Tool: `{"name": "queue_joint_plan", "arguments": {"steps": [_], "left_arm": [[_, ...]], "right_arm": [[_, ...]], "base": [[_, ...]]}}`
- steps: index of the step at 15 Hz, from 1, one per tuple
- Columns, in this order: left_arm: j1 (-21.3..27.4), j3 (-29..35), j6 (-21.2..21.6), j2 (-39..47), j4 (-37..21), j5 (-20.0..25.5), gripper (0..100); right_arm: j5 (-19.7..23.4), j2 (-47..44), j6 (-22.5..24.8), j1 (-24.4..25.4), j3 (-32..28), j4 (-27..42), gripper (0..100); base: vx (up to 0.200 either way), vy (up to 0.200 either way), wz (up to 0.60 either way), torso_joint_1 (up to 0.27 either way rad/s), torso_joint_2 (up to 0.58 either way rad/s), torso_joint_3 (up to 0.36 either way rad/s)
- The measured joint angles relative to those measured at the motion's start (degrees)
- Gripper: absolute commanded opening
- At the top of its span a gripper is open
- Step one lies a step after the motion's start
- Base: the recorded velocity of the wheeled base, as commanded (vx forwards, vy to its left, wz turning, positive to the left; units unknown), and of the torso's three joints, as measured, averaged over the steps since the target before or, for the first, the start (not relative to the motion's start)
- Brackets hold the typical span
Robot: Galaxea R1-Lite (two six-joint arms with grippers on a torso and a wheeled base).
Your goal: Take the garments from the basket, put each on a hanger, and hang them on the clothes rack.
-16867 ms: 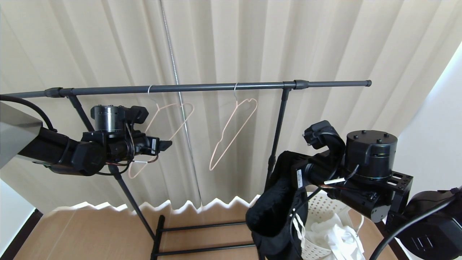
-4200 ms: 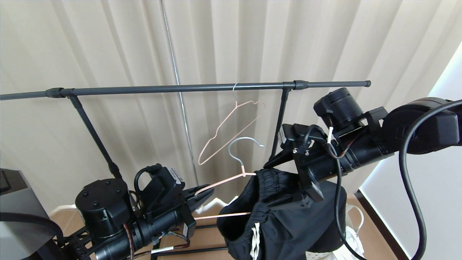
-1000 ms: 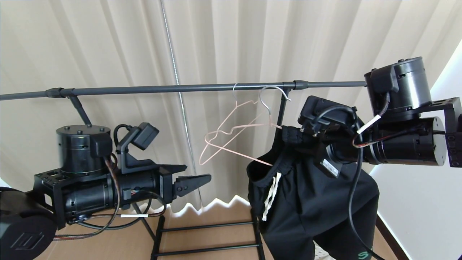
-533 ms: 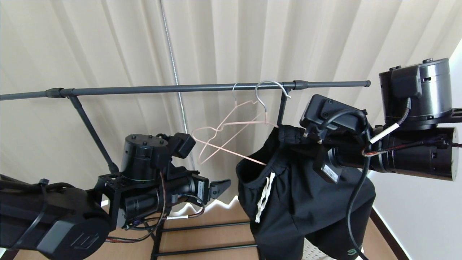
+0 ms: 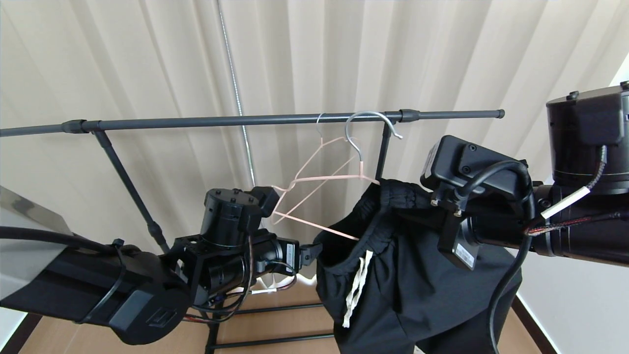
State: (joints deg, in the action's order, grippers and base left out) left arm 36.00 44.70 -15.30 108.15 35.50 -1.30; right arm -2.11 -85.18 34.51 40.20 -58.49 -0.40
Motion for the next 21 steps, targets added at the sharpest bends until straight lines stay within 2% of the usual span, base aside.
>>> {"name": "queue_joint_plan", "arguments": {"steps": [9, 10, 17, 21], "left_arm": [[1.0, 1.1, -1.3, 3.3, 0.4, -1.1, 100], [1.3, 1.1, -1.3, 3.7, 0.5, -1.7, 0], [2.2, -0.6, -0.6, 5.7, 5.4, -3.2, 0], [2.1, -1.7, 1.5, 4.3, 7.3, -5.6, 0]], "right_arm": [[0.0, 1.8, -0.1, 2.6, 0.0, 0.0, 0], [0.0, 1.9, -0.1, 2.6, 0.0, 0.0, 0], [-0.1, 3.3, -0.3, 1.8, 0.6, 0.1, 0], [0.3, 3.2, -4.6, -1.0, 2.3, -0.1, 0]], "base": [[0.000, 0.000, 0.00, 0.000, 0.00, 0.000], [0.000, 0.000, 0.00, 0.000, 0.00, 0.000], [0.000, 0.000, 0.00, 0.000, 0.00, 0.000], [0.000, 0.000, 0.00, 0.000, 0.00, 0.000]]}}
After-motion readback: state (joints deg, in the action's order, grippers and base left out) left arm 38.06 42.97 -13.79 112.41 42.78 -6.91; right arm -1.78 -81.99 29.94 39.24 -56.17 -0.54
